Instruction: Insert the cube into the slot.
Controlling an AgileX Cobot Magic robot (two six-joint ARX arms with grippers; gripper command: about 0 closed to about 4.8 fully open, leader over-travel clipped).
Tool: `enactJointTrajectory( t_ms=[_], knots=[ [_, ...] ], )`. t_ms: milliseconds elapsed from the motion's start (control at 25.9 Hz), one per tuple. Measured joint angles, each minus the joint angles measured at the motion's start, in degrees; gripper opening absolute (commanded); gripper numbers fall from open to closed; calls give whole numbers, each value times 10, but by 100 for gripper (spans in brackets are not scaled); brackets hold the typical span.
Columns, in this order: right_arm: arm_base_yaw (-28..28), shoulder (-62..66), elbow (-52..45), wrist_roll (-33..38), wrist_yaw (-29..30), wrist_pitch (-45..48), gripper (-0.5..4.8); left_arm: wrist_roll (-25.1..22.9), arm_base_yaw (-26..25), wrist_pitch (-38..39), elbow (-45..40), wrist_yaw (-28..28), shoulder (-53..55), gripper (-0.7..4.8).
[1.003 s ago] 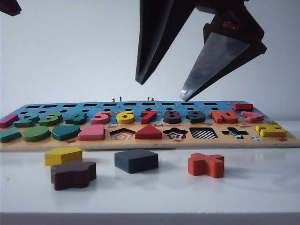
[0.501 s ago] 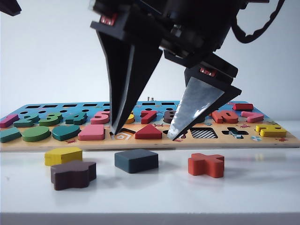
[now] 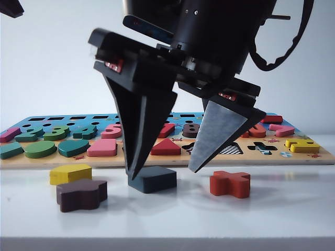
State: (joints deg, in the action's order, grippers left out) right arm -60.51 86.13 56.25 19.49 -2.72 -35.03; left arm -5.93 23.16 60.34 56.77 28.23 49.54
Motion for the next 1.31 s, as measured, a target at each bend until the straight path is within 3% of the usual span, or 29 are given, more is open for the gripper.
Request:
enactJointTrajectory(
  t_ms=[1311],
  knots=[
    [-10,14,0,-4,-18,12,294,0,0,0,0,0,0,17]
  ],
)
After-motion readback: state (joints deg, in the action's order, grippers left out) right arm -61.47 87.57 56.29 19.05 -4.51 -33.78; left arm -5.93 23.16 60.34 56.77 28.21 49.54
